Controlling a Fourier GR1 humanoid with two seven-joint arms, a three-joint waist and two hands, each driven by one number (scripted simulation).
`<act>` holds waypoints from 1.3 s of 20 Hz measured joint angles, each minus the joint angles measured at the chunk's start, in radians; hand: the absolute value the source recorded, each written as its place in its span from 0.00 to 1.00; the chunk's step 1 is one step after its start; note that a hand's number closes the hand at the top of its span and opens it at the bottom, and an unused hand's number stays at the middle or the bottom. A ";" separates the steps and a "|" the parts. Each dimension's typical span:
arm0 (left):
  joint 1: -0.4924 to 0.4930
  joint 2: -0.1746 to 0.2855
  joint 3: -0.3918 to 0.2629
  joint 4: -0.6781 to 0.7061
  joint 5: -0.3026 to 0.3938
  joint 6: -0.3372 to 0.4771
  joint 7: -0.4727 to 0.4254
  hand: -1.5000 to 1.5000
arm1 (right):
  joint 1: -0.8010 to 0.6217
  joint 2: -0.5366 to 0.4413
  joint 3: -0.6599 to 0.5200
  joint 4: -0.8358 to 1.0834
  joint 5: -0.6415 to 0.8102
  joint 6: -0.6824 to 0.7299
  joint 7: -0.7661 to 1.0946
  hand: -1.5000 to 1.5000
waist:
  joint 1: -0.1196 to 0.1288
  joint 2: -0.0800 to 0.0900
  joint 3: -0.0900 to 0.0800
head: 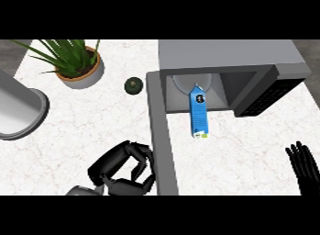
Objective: Pick up the milk, place it into the microwave and close the microwave
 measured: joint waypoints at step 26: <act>-0.431 0.028 -0.684 0.340 0.396 0.869 0.083 1.00 | 0.288 -0.113 0.142 -0.849 -0.385 0.203 0.371 0.00 | -0.074 0.025 0.000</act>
